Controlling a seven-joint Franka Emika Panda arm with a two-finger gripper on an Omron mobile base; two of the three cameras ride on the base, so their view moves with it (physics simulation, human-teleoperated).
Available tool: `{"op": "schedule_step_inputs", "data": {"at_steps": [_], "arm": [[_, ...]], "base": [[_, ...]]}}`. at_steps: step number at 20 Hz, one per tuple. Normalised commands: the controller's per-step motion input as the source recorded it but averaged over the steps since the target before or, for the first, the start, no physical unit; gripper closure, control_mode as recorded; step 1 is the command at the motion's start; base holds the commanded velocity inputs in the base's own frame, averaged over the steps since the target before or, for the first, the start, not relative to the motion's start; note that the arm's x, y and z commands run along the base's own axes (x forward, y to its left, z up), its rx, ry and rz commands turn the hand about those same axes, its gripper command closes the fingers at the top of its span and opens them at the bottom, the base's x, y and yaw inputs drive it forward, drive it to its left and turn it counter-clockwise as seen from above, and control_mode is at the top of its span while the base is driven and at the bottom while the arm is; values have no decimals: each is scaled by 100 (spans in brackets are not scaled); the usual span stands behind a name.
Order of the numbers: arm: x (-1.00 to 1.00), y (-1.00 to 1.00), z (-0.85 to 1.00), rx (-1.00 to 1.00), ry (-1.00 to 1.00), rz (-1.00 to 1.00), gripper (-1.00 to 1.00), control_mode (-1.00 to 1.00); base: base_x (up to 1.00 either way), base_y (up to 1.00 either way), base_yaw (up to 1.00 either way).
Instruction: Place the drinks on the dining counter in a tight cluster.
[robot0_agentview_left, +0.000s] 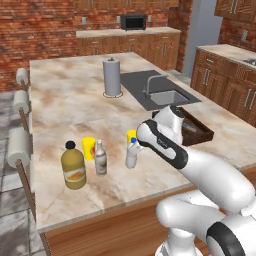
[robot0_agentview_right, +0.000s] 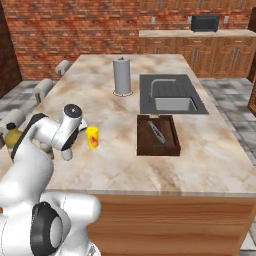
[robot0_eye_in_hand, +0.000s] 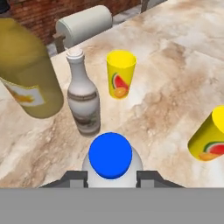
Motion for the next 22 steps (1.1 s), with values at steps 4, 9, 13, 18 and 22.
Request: {"op": "schedule_step_inputs", "data": {"at_steps": [4,9,13,18,22], "arm": [[62,1,-12,0,4,10,100,-100],[45,0,0,-3,1,1,100,-100],[16,6,0,-2,2,7,100,-100],[0,3,-1,0,0,14,100,-100],[0,14,-3,0,-4,6,100,-100]], "base": [[0,0,0],[0,0,0],[0,0,0],[0,0,0],[0,0,0]]}}
